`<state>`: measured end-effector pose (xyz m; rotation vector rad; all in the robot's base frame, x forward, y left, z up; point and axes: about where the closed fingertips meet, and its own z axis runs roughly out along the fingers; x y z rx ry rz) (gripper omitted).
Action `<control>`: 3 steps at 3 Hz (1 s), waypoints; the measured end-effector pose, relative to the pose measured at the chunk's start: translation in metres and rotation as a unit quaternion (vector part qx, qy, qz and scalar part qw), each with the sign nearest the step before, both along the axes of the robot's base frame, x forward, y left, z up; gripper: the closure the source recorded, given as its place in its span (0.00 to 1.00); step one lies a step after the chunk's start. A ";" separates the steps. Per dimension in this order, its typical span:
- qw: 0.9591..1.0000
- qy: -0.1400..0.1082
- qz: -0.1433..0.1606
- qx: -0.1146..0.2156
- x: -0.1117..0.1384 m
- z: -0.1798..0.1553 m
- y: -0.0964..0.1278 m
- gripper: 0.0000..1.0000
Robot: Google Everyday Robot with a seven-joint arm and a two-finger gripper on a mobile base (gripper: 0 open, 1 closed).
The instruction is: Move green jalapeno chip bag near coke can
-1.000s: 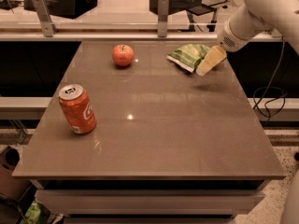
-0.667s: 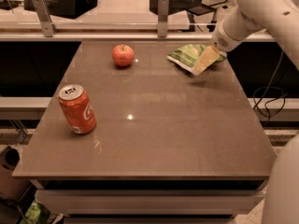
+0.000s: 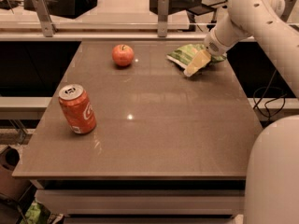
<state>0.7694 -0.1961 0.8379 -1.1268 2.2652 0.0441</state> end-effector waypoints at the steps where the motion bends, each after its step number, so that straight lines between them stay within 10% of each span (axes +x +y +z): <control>1: 1.000 0.008 0.003 0.018 0.009 -0.015 0.007 0.16; 3: 1.000 0.010 0.004 0.019 0.009 -0.011 0.008 0.64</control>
Offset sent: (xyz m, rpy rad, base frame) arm 0.0071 0.0060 -0.0128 0.0299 0.0137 0.0057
